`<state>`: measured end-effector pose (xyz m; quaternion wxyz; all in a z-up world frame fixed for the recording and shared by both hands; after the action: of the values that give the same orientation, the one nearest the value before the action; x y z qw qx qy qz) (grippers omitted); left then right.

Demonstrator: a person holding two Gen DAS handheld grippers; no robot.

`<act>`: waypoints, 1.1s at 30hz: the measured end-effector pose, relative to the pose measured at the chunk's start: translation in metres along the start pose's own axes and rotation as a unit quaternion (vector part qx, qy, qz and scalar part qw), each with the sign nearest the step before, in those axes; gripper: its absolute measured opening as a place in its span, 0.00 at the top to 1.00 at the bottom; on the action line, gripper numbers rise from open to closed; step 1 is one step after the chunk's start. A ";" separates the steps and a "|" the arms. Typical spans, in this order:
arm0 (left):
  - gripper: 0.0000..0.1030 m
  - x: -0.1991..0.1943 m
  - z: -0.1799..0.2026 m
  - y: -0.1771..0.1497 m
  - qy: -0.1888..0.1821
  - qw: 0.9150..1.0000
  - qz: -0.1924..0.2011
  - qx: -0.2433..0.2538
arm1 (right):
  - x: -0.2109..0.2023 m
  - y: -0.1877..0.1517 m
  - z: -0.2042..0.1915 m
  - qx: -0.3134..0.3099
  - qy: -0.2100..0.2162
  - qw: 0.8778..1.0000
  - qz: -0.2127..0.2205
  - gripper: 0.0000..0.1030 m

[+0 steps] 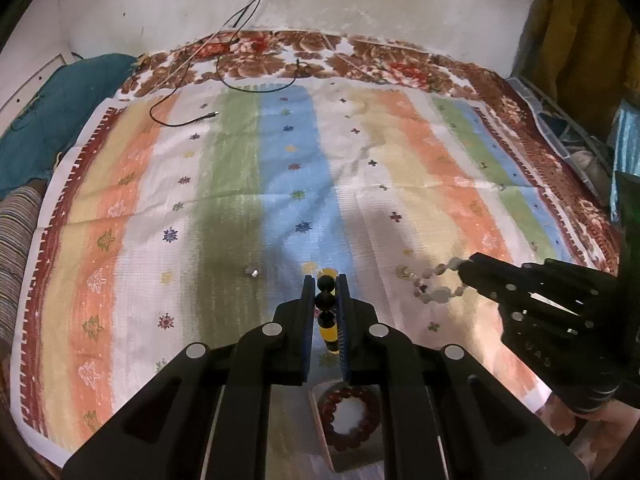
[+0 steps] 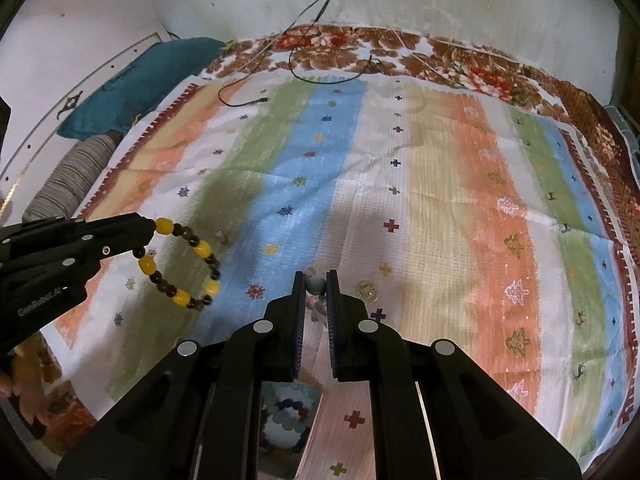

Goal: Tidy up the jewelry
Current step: 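Lift both held pieces and carry them over the silver tin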

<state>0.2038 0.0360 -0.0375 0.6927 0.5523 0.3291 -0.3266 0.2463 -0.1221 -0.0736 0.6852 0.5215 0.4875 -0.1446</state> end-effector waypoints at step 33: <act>0.91 -0.072 0.033 -0.060 -0.032 0.998 0.045 0.031 | -0.058 -0.047 -0.019 -0.014 0.028 0.999 0.032 0.89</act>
<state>0.1169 -0.0001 -0.0056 0.6997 0.5768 0.2715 -0.3224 0.1749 -0.1436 -0.0528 0.6828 0.5311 0.4912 -0.1016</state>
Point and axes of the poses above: each gripper's, at about its wrist camera, not at the fingertips, and x roughly the way its jaws point, z to its right, y to its top, the point moved 2 cm from there along x, roughly the way its jaws point, and after that the axes turned 4 degrees about -x, right-handed, at the moved point
